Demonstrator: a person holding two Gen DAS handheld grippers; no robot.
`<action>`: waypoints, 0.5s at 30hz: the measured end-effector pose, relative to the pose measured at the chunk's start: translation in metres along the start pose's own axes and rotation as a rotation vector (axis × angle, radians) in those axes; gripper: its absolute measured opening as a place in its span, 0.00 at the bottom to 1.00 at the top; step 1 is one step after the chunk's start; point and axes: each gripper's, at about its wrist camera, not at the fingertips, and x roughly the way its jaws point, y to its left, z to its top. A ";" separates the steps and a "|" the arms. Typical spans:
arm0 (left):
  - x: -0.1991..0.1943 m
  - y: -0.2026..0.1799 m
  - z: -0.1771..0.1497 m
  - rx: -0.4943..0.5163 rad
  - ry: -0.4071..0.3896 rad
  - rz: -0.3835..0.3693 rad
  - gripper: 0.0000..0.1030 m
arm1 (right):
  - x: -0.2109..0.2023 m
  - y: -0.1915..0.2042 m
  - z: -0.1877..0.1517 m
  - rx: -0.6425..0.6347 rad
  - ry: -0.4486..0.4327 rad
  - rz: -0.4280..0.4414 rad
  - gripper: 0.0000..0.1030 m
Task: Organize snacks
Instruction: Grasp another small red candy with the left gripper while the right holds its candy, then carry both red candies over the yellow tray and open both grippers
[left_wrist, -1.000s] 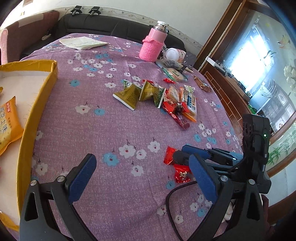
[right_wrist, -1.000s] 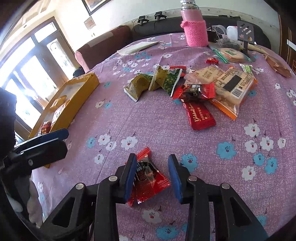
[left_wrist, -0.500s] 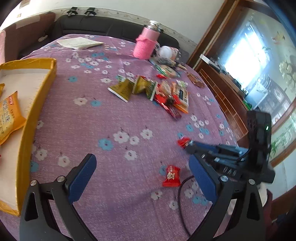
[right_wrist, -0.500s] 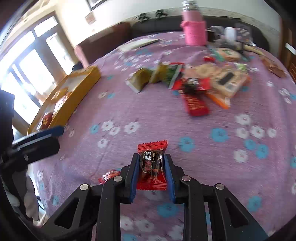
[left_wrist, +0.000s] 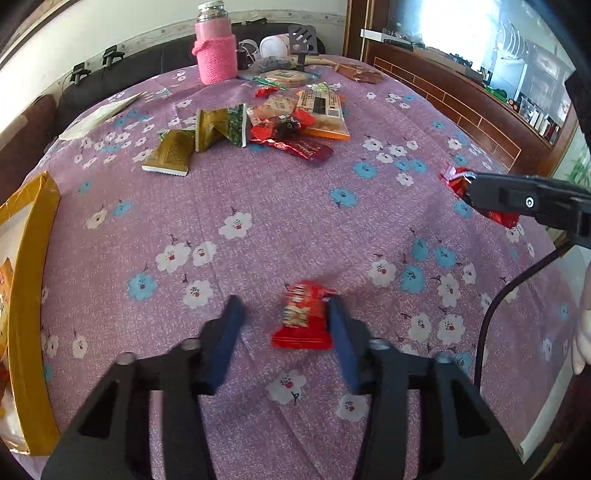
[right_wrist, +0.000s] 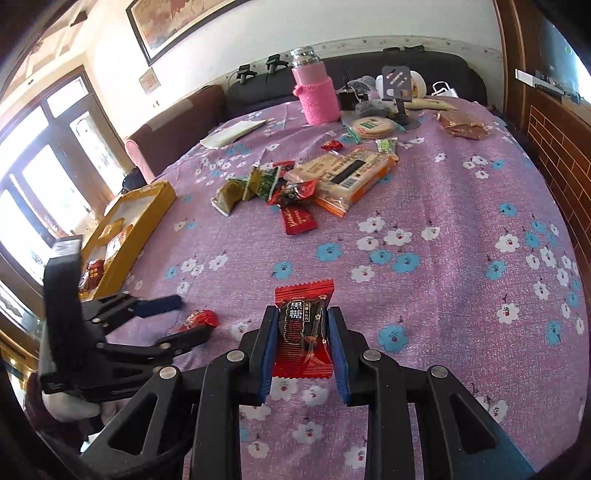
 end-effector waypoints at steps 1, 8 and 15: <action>-0.001 0.001 0.000 -0.002 -0.003 -0.017 0.18 | -0.001 0.005 0.001 -0.008 -0.003 0.003 0.26; -0.036 0.042 -0.005 -0.146 -0.095 -0.077 0.18 | -0.001 0.045 0.012 -0.062 -0.019 0.042 0.26; -0.116 0.130 -0.025 -0.331 -0.265 0.036 0.18 | 0.015 0.112 0.035 -0.144 -0.013 0.155 0.26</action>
